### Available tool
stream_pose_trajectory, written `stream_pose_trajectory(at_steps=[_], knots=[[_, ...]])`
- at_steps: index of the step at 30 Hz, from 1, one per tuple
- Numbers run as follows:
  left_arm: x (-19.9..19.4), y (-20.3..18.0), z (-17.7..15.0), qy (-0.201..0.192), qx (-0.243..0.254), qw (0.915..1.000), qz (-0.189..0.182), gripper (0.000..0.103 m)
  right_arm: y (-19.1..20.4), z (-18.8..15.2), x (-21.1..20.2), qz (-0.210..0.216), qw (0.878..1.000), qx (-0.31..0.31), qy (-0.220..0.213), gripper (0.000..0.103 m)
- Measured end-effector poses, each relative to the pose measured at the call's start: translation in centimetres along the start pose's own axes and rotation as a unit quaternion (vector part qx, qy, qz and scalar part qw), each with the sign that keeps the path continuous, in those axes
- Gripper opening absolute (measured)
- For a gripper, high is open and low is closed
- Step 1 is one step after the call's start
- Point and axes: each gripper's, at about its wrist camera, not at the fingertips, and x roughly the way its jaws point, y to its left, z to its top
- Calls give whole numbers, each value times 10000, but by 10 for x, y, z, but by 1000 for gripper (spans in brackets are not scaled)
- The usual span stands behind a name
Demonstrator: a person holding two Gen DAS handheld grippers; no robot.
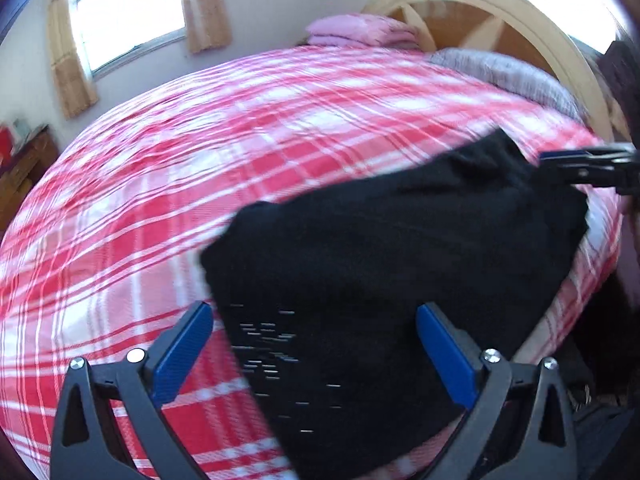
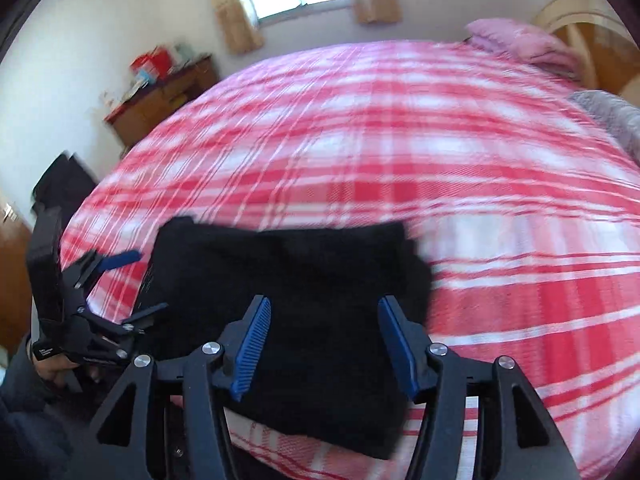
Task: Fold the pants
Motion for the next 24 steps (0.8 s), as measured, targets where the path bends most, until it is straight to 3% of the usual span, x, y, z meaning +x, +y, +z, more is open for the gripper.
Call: stream_pose_trajectory(at_steps=[2, 6, 9, 11, 24], knots=[[4, 15, -3, 75, -311, 9994, -149, 103, -20, 2, -6, -95, 9993, 344, -79, 58], [16, 36, -10, 252, -1027, 9917, -728, 103, -49, -4, 8, 13, 9961, 859, 202, 58], [14, 35, -9, 152, -1031, 9925, -639, 103, -53, -9, 23, 381, 9927, 1028, 493, 58], [14, 35, -9, 61, -1056, 9926, -605, 103, -49, -12, 29, 396, 9933, 930, 554, 58], [32, 40, -3, 18, -1157, 9917, -557, 103, -40, -20, 35, 194, 9965, 808, 64, 58]])
